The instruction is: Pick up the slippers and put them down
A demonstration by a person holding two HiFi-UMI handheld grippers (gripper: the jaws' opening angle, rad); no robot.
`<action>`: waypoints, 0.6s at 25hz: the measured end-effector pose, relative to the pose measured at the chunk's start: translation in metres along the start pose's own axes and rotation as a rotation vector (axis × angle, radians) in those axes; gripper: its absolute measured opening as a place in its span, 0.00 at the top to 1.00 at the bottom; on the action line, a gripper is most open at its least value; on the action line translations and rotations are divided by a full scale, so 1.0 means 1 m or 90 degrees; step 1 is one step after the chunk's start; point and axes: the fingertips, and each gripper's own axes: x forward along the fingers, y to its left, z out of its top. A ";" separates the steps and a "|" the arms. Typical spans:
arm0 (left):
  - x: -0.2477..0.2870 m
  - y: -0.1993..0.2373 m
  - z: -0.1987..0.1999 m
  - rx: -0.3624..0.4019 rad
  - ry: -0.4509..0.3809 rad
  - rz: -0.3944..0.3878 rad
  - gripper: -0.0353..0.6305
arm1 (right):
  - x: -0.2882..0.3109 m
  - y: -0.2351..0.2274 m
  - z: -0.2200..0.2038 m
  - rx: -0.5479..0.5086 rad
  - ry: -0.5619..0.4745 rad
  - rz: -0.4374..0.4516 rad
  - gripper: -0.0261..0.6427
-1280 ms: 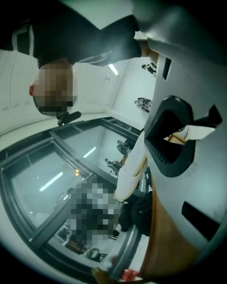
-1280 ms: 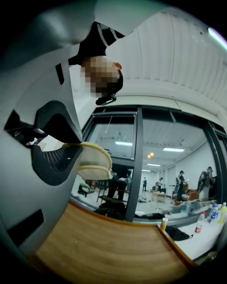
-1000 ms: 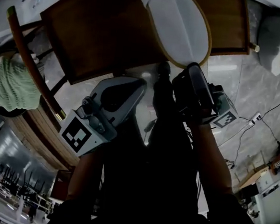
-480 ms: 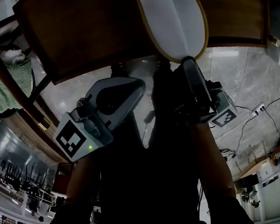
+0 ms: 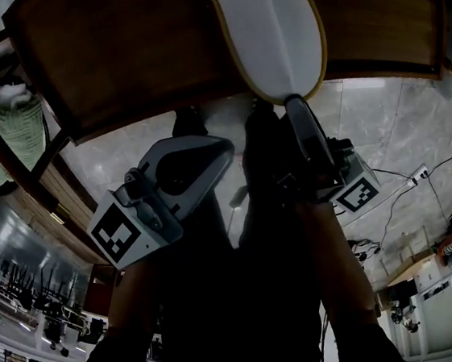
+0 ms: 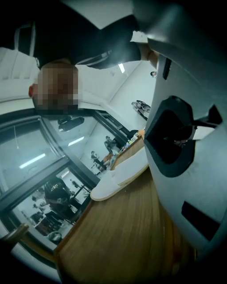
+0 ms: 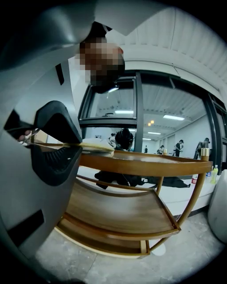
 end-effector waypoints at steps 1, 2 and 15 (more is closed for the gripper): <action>0.001 -0.001 -0.002 -0.005 -0.002 -0.002 0.93 | -0.002 -0.003 -0.002 -0.001 0.005 -0.010 0.90; 0.002 -0.002 -0.004 -0.007 -0.002 -0.005 0.93 | -0.003 -0.006 -0.003 -0.001 0.008 -0.017 0.90; -0.001 -0.011 -0.020 -0.001 0.008 -0.010 0.93 | -0.020 -0.003 -0.006 -0.050 0.022 -0.023 0.79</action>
